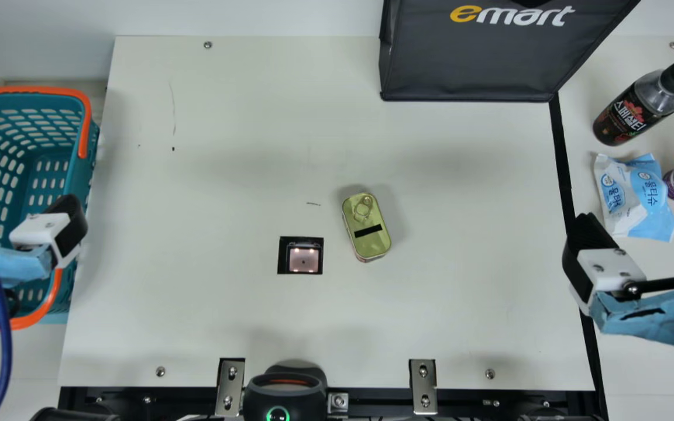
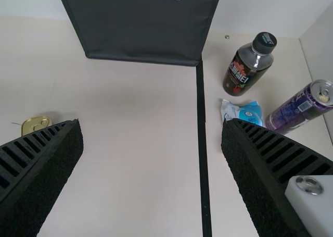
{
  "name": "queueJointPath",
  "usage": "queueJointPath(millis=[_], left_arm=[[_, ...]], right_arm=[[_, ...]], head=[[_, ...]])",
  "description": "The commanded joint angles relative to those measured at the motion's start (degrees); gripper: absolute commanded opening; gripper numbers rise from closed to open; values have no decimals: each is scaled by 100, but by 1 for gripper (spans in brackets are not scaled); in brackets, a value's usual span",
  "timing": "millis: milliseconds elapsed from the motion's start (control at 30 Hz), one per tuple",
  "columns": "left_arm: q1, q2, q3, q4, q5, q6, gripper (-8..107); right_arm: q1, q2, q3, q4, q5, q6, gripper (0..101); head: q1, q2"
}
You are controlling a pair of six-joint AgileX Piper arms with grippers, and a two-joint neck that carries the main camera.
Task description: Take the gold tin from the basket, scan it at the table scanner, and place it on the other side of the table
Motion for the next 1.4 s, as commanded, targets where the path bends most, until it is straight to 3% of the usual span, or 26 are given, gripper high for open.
queueJointPath(millis=[0, 600, 967, 1367], left_arm=[[0, 0, 0, 0, 0, 0, 90], [0, 0, 0, 0, 0, 0, 90], [0, 0, 0, 0, 0, 0, 90], [0, 0, 0, 0, 0, 0, 90]], right_arm=[[64, 86, -22, 65, 33, -32, 95], [1395, 1562, 200, 1074, 33, -466, 95], [2300, 2395, -241, 539, 12, 502, 95], [3470, 3339, -357, -87, -556, 1872, 95]], head=[[-166, 9], [-166, 9], [-166, 9], [-166, 9]])
